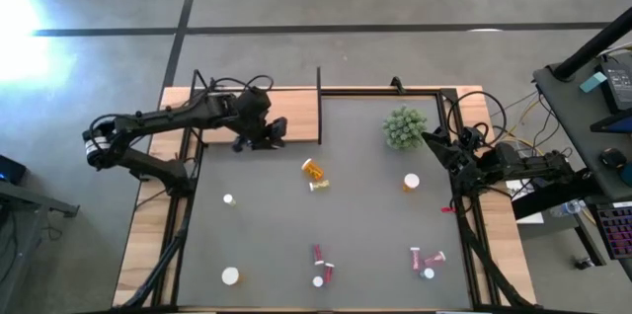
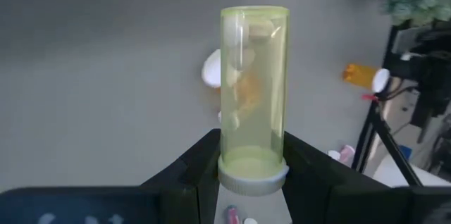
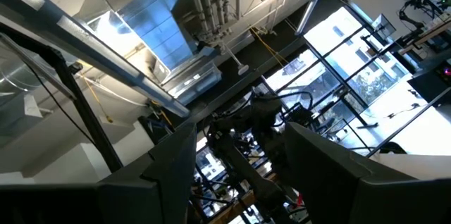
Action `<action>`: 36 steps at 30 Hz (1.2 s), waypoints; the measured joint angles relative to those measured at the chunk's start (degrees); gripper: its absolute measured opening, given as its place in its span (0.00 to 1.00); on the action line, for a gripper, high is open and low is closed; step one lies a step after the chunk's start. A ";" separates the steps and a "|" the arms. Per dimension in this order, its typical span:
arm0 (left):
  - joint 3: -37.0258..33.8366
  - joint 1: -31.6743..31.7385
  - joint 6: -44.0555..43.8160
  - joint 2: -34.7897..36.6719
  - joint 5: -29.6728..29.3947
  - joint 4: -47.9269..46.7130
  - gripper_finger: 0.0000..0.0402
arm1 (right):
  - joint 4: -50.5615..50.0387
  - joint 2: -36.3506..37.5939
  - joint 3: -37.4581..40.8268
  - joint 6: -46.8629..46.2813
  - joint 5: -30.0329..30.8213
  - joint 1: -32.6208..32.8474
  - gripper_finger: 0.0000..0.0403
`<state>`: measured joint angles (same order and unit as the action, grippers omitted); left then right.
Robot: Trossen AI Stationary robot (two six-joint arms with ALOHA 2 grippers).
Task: Pick and place medicine bottles onto shelf by color
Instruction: Put the top left yellow pill bottle on the shelf
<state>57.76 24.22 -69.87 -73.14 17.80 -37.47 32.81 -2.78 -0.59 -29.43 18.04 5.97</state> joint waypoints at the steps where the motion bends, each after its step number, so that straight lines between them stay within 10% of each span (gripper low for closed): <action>1: 0.00 -0.27 0.07 0.00 -0.09 0.49 0.27 | -0.01 -0.01 0.01 0.00 0.00 0.01 0.51; 24: -0.07 -5.99 4.85 -1.36 1.13 26.04 0.27 | -0.01 -0.01 -0.01 0.02 -0.01 0.01 0.51; 36: -0.09 -14.23 20.93 -2.60 3.00 35.92 0.27 | 0.00 -0.01 0.00 0.00 -0.01 0.00 0.51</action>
<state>57.67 9.99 -48.94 -75.75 20.80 -1.56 32.81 -2.79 -0.60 -29.43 18.02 5.97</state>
